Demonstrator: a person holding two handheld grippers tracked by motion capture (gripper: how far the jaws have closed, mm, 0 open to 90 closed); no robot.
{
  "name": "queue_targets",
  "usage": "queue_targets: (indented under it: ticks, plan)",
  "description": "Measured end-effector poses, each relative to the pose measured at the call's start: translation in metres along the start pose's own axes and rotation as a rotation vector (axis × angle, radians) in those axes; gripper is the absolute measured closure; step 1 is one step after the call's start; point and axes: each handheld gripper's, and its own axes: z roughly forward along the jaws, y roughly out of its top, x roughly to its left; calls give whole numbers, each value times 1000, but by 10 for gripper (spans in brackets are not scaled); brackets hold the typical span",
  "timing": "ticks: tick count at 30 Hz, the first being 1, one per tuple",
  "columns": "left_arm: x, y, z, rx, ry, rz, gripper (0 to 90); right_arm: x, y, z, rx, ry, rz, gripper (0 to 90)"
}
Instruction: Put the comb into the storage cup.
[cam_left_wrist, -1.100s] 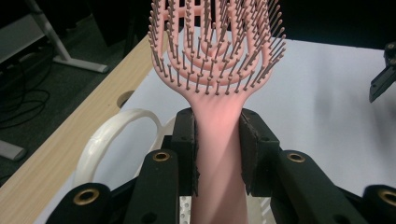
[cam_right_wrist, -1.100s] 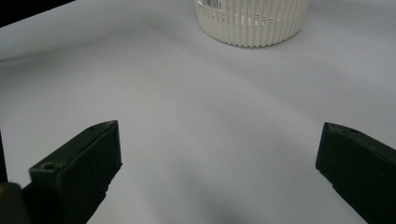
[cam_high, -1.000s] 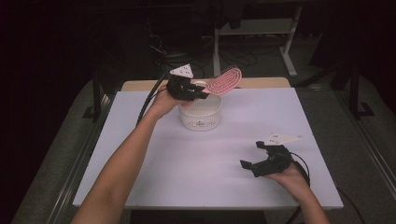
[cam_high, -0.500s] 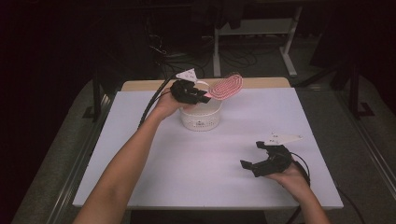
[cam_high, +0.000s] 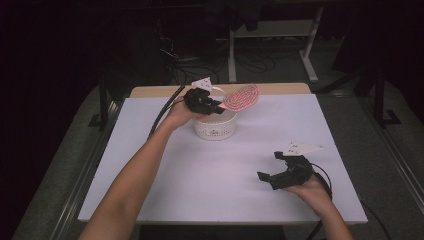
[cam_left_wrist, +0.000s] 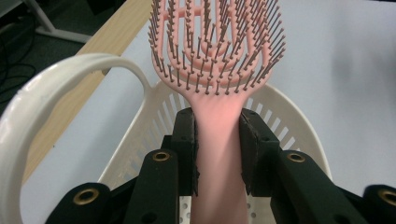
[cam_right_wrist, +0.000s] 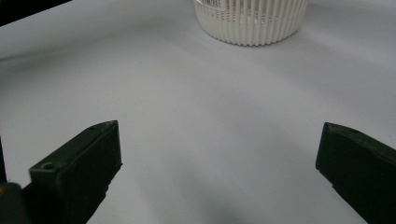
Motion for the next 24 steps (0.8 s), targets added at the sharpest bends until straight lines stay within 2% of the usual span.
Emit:
queue_targets:
  ticks: [6, 8, 14, 20, 22, 24]
  plan:
    - [0, -3, 2, 9, -3, -3, 702, 0, 0, 0, 1, 0, -1, 0]
    - [1, -4, 3, 27, -5, 3, 701, 0, 0, 0, 1, 0, -1, 0]
    - [2, -6, 4, 36, -8, -13, 695, 0, 0, 0, 0, -1, -2, 0]
    - [2, -9, 7, 91, 6, -3, 643, 1, 0, 0, 0, -1, -3, 0]
    - [4, -10, 6, 81, 5, -17, 653, 1, 0, 0, 2, 0, -5, 0]
    - [4, -10, 5, 90, 11, -15, 651, 1, 0, 1, 3, 0, -6, 0]
